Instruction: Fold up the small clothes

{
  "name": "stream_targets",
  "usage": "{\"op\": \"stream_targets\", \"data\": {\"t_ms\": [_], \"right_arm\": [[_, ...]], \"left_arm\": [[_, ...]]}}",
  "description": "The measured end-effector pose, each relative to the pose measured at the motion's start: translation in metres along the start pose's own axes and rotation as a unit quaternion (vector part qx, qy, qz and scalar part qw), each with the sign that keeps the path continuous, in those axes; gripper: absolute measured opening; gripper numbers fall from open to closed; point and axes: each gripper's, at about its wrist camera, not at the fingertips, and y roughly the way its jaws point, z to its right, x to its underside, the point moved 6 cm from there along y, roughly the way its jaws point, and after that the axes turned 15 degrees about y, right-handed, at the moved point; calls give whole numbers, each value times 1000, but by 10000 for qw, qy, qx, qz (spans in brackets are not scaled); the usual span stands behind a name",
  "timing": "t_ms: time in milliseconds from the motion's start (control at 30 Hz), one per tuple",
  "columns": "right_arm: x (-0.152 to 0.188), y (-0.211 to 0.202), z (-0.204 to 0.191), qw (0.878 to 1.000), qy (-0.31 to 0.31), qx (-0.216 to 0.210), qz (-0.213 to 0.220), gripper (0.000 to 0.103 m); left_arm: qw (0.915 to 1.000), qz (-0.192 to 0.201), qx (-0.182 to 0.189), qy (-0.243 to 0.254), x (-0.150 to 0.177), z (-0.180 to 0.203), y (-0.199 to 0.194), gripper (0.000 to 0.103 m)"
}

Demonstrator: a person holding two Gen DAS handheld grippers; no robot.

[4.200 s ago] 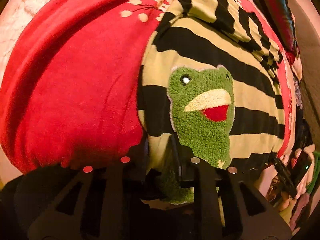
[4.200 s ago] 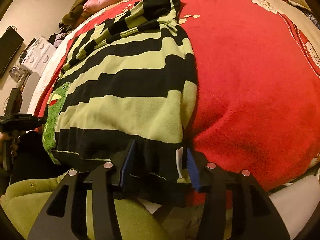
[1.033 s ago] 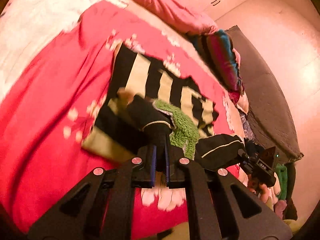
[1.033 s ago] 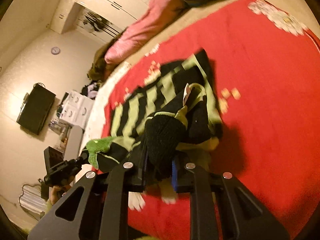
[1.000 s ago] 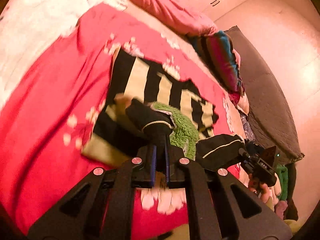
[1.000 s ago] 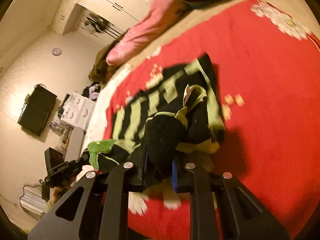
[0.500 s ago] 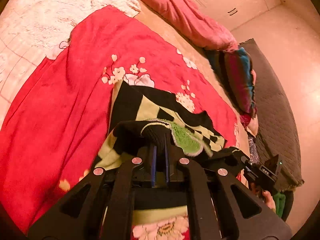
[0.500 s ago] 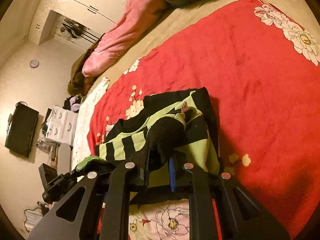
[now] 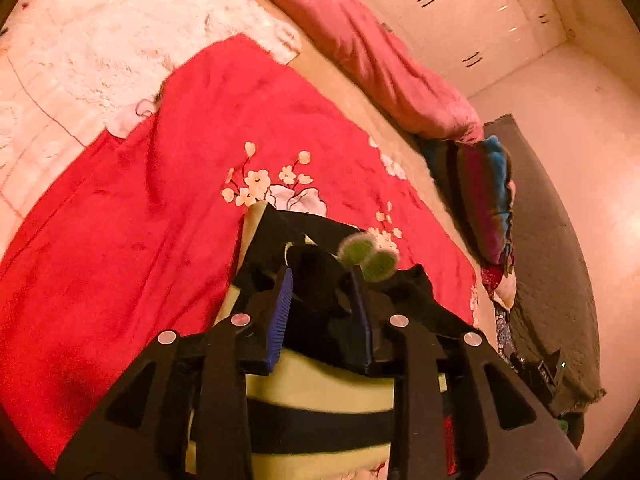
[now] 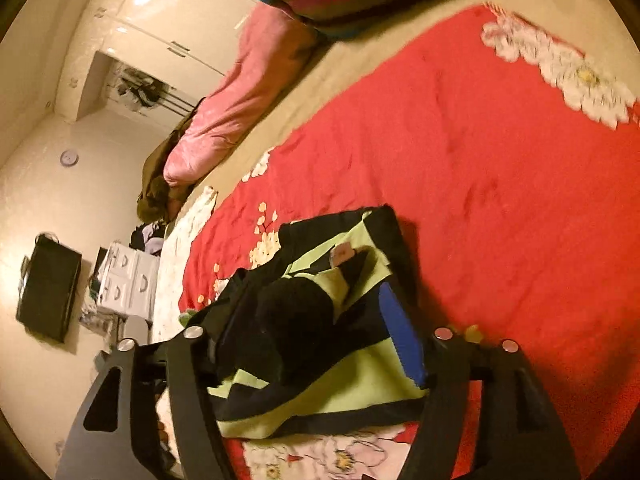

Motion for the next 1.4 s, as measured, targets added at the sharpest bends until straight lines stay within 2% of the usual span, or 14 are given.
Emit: {"op": "stream_targets", "data": {"t_ms": [233, 400, 567, 700, 833, 867, 933, 967, 1000, 1033, 1100, 1267, 1367, 1400], "right_arm": [[33, 3, 11, 9979, -533, 40, -378, 78], [59, 16, 43, 9943, -622, 621, -603, 76], [62, 8, 47, 9938, -777, 743, -285, 64], [52, 5, 39, 9856, -1241, 1137, 186, 87], [43, 14, 49, 9864, -1205, 1108, 129, 86], [43, 17, 53, 9867, -1198, 1100, 35, 81], [48, 24, 55, 9874, -1252, 936, -233, 31], [53, 25, 54, 9873, -1300, 837, -352, 21], [56, 21, 51, 9867, -1379, 779, -367, 7], [59, 17, 51, 9858, -1435, 798, -352, 6], [59, 7, 59, 9838, -1438, 1037, -254, 4], [70, 4, 81, 9699, -1696, 1711, -346, 11], [67, -6, 57, 9640, -2121, 1600, 43, 32], [64, -10, 46, 9619, -2251, 1534, 223, 51]], "left_arm": [[9993, 172, -264, 221, 36, 9, -25, 38], [9984, -79, -456, 338, 56, 8, -25, 46], [9942, -133, -879, 607, 64, 3, -23, 58], [9902, -71, -1120, 832, 66, 2, -25, 63], [9844, -97, -1368, 1104, 69, 1, -23, 70], [9835, -131, -1409, 1130, 70, 0, -22, 72], [9820, -255, -1481, 1142, 74, -5, -16, 73], [9823, -295, -1472, 1123, 76, -7, -14, 73], [9826, -373, -1445, 1101, 80, -10, -11, 67], [9830, -440, -1411, 1094, 82, -12, -9, 37], [9827, -505, -1429, 1064, 85, -16, -7, 13], [9830, -463, -1427, 1058, 86, -18, -9, 13], [9826, -355, -1431, 1128, 84, -14, -13, 15], [9822, -286, -1447, 1166, 83, -13, -16, 17]]}}
